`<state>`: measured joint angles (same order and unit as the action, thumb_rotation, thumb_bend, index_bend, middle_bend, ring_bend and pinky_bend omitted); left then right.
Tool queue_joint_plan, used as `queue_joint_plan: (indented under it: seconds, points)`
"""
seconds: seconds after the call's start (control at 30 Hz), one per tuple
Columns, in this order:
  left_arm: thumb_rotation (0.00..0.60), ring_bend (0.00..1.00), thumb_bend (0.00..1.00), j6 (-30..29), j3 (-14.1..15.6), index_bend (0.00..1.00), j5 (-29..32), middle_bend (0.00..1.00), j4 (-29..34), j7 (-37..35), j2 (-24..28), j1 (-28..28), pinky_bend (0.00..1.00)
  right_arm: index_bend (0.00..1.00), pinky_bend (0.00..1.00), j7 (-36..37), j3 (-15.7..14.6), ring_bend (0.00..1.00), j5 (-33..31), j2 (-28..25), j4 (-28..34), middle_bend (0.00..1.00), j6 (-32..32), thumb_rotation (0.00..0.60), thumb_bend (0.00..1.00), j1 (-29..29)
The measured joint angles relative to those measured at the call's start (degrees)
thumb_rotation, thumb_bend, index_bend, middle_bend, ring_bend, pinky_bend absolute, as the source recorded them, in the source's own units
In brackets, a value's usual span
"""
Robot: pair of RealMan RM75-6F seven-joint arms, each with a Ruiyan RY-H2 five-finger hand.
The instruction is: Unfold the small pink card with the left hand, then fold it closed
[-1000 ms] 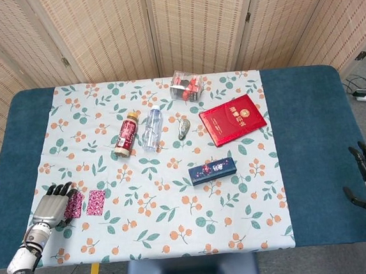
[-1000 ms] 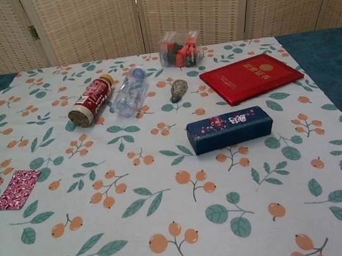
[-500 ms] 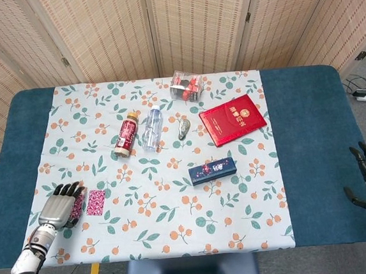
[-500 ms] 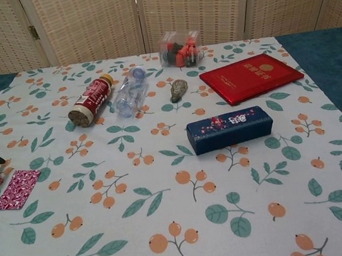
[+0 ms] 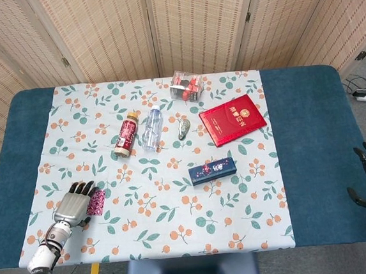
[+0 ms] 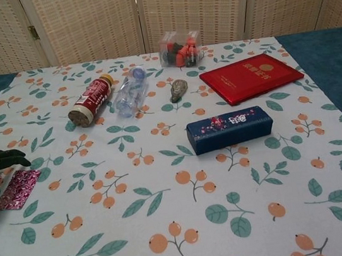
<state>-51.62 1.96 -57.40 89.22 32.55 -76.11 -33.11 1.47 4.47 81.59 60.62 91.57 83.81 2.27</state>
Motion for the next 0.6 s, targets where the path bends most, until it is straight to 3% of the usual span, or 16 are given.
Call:
queue_joint_plan:
  seconds: [0.6]
  points:
    - [0.600, 0.00, 0.34, 0.41, 0.00, 0.16, 4.36, 0.00, -1.03, 1.93, -1.74, -1.84, 0.00, 0.00, 0.00, 0.77, 0.12, 0.00, -0.46, 0.35, -0.94, 0.00, -0.78, 0.600, 0.32, 0.18]
